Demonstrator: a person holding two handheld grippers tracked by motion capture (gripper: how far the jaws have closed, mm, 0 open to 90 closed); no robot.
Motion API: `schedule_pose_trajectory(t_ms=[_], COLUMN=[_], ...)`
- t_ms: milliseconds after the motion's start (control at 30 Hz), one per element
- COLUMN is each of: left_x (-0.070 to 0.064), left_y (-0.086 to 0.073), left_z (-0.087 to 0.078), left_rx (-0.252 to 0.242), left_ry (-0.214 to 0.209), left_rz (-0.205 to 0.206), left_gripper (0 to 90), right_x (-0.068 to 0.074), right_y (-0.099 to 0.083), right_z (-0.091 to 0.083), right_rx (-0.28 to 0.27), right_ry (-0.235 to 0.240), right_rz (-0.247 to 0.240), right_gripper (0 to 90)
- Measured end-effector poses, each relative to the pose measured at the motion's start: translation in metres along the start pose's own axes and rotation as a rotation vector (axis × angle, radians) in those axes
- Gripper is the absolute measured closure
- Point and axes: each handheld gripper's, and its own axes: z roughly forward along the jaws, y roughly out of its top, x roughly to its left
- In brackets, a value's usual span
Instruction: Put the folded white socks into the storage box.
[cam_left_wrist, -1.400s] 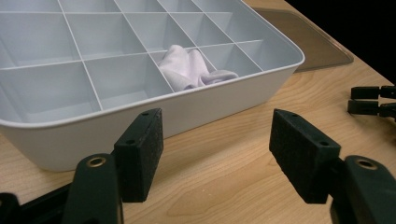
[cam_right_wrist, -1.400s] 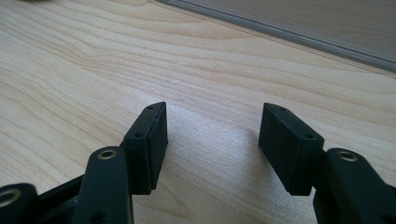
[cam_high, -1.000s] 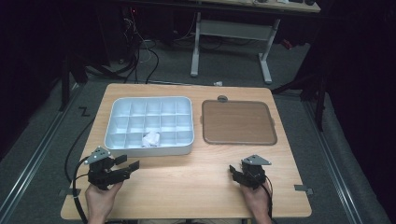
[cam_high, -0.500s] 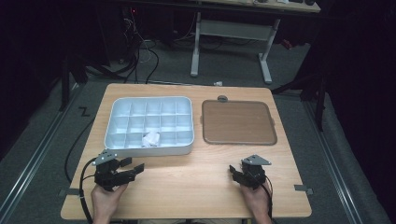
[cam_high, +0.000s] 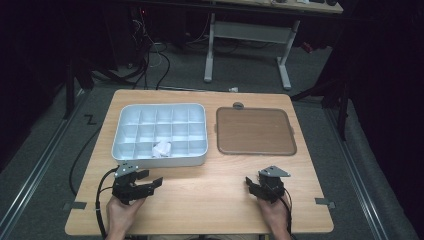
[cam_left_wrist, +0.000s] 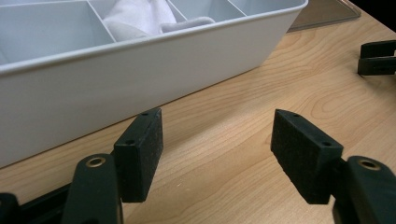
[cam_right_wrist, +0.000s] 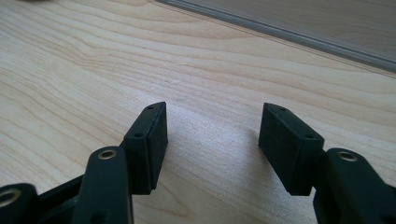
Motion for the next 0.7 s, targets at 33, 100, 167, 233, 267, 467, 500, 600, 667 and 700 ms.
schedule_pose_trajectory(t_ms=[33,100,167,233,267,467,500,600,667,700], left_x=[0.0,-0.001,-0.001,-0.002,-0.002,-0.001,-0.001,0.0,0.001,0.001], left_y=[-0.001,-0.002,-0.004,-0.008,-0.009,-0.012,-0.013,-0.015,-0.017,-0.017], left_z=[0.001,0.003,0.005,0.008,0.009,0.015,0.016,0.019,0.022,0.023], left_rx=[0.002,0.002,0.019,0.041,0.05,0.058,0.055,0.058,0.06,0.062], left_ry=[-0.001,-0.003,-0.031,-0.047,-0.051,-0.048,-0.047,-0.038,-0.034,-0.032], left_rz=[-0.004,-0.002,-0.008,0.0,0.0,0.0,-0.005,0.006,0.008,0.011], left_gripper=[34.9,34.7,34.5,34.3,34.2,33.9,33.9,33.8,33.7,33.7], right_x=[0.0,0.0,0.0,0.0,0.0,0.0,0.0,0.0,0.0,0.0], right_y=[0.0,0.0,0.0,0.0,0.0,0.0,0.0,0.0,0.0,0.0], right_z=[0.0,0.0,0.0,0.0,0.0,0.0,0.0,0.0,0.0,0.0], right_rx=[0.0,0.0,0.0,0.0,0.0,0.0,0.0,0.0,0.0,0.0], right_ry=[0.0,0.0,0.0,0.0,0.0,0.0,0.0,0.0,0.0,0.001], right_rz=[0.0,0.0,0.0,0.0,0.0,0.0,0.0,0.0,0.0,0.0], right_gripper=[42.6,42.6,42.5,42.5,42.5,42.5,42.5,42.5,42.5,42.5])
